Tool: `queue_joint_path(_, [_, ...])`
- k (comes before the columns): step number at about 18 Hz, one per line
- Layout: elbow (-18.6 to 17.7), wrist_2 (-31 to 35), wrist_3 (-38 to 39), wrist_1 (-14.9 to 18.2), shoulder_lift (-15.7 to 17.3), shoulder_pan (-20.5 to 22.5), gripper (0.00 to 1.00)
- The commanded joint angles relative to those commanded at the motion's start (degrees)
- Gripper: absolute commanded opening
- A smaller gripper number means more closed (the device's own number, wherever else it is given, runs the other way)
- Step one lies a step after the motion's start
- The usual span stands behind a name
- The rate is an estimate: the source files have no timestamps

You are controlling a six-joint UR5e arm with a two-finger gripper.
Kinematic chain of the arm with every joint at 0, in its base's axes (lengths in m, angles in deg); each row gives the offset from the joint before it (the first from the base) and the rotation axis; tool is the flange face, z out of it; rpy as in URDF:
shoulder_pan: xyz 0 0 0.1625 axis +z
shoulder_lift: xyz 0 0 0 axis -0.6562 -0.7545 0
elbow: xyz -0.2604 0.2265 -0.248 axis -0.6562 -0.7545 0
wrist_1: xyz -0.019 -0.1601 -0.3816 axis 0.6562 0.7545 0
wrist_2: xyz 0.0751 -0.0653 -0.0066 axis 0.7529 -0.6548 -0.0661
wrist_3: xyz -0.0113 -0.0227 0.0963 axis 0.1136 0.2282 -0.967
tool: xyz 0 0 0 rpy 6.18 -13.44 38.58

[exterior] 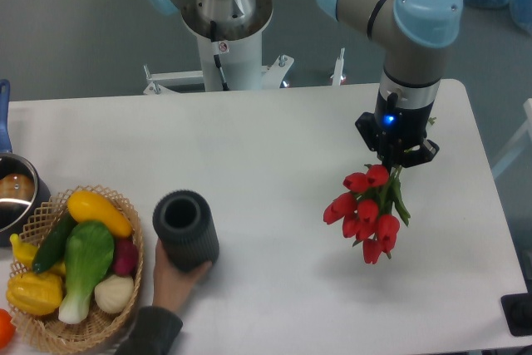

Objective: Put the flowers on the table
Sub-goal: 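Lower the held red tulips toward the table beside the black vase, then lay the tulips on the table, open the gripper and lift away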

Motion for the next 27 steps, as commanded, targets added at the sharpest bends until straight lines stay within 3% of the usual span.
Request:
queue_joint_path(13, [-3.1, 1.9, 0.7, -0.4, -1.8, -2.6, 0.00])
queue_joint_path(16, [-3.4, 1.7, 2.3, -0.4, -2.9, -3.9, 0.05])
queue_joint_path(20, [-3.4, 1.6, 6.1, -3.7, -4.8, -5.4, 0.09])
queue_joint_path(22, [-3.1, 1.6, 7.4, -5.6, -5.7, -5.6, 0.19])
queue_joint_path(25, [-3.0, 0.3, 7.7, -5.7, -5.5, -5.1, 0.32])
queue_joint_path(26, [-2.9, 0.0, 7.6, -5.8, -5.4, -4.8, 0.49])
queue_joint_path(27, [-2.8, 0.0, 7.5, -5.9, -5.4, -4.8, 0.90])
